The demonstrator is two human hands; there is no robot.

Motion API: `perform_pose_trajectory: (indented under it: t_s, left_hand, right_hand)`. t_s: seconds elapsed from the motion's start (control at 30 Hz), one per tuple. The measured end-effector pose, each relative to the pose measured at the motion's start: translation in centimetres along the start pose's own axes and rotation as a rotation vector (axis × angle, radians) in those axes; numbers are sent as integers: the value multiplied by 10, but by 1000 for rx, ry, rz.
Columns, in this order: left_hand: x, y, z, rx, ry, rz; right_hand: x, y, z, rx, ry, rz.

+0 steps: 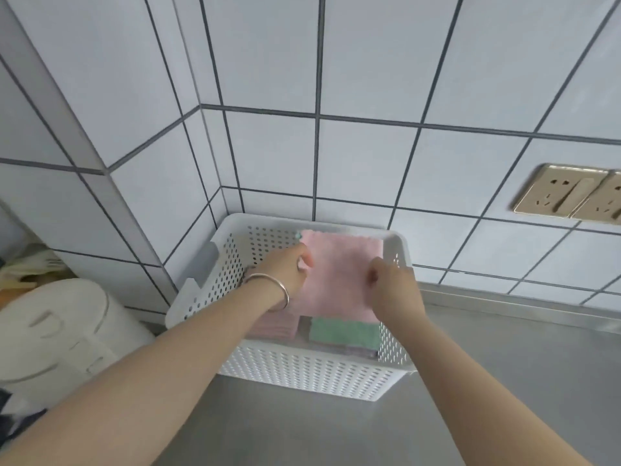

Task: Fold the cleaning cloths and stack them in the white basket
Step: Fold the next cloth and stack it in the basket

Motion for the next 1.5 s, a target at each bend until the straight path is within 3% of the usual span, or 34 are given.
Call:
perform_pose_trajectory:
  t_s: [0.17, 0.3, 0.57, 0.73, 0.87, 0.97, 1.03, 1.17, 1.3, 1.4, 1.5]
  left_hand:
    - [-22, -60, -36, -274, -31, -88]
    - [-30, -95, -56, -320, -36, -97]
    - [-50, -138, -81, -407, -15, -68]
    - [-44, -146, -80, -456, -165, -271]
    - [-28, -141, -70, -357, -333, -534]
    - [-26, -152, -66, -420, -378, -612]
    - [-36, -162, -67, -508, -322, -629]
    - [-48, -174, -68, -597, -279, -662]
    - [-51, -174, -65, -626, -274, -681]
    - [-43, -151, -70, -469, -293, -675]
    - [-38, -130, -69, -374, -384, -796]
  right_hand:
    - [14, -55, -27, -288, -163, 333]
    - [24, -81, -38, -434, -214, 536]
    - [45, -108, -61, -528, -444, 421]
    - [41, -117, -62, -591, -369, 532]
    - [27, -121, -65, -493, -125, 770]
    - [14, -135, -66, -437, 87, 921]
    - [20, -153, -65, -512, 68, 855]
    - [46, -171, -64, -559, -203, 489]
    - [48, -170, -60, -633, -220, 426]
    - [41, -156, -65, -567, -235, 430]
    - [53, -144, -74, -463, -399, 409]
Point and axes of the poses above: each hand's wrist, its own z-axis away from the middle knuckle, its own y-axis out of the back of the hand, x = y × z, the point moved 7 cm from there along -z, towards the middle knuckle, and after that the axes turned 1 degree about -y, right-handed, at the moved point
